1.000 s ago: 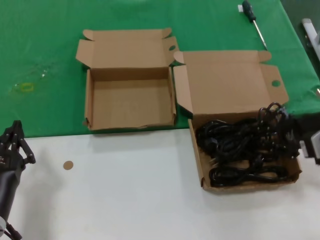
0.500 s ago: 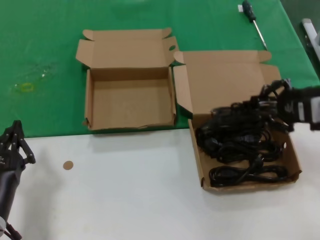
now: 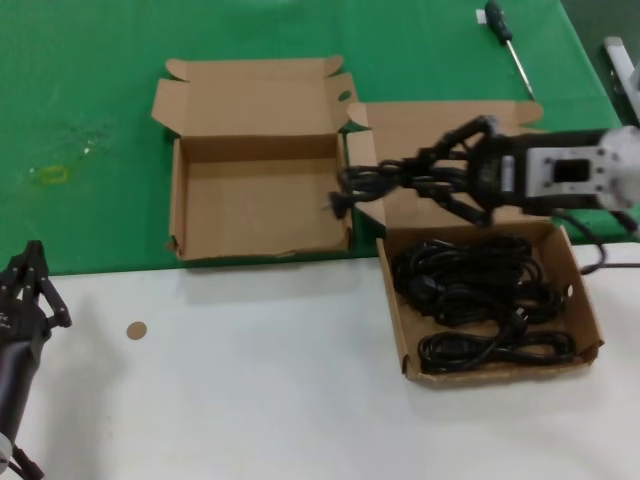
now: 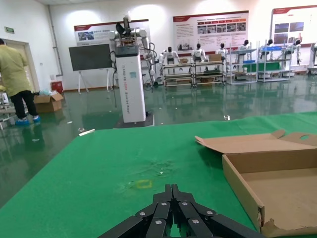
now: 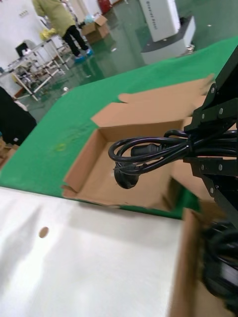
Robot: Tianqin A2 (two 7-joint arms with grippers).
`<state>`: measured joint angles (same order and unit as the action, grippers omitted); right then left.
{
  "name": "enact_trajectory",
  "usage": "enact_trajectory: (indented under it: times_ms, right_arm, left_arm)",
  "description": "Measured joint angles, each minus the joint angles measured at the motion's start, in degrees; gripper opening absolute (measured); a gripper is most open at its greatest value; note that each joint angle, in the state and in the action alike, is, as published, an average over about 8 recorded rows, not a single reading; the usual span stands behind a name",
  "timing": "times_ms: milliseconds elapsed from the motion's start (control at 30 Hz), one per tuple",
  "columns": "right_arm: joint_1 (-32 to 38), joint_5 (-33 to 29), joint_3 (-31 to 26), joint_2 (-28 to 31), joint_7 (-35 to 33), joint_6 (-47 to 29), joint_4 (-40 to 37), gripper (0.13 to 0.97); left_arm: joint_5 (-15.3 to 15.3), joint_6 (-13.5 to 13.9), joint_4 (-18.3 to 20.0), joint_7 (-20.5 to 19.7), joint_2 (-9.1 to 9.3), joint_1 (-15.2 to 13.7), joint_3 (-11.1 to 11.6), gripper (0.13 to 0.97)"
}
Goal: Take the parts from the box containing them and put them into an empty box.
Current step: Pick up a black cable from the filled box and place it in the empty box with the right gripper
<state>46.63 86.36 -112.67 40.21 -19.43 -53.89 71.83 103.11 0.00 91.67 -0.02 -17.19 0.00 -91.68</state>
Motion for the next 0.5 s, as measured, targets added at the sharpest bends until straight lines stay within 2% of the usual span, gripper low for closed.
enact_trajectory:
  times_ms: [500]
  right_arm:
    - [3.5,-5.1,-4.9,-9.9,3.1,4.7,-1.8,0.237]
  left_arm:
    - [0.0,0.0,0.0,0.0,0.00,0.0,0.0,0.152]
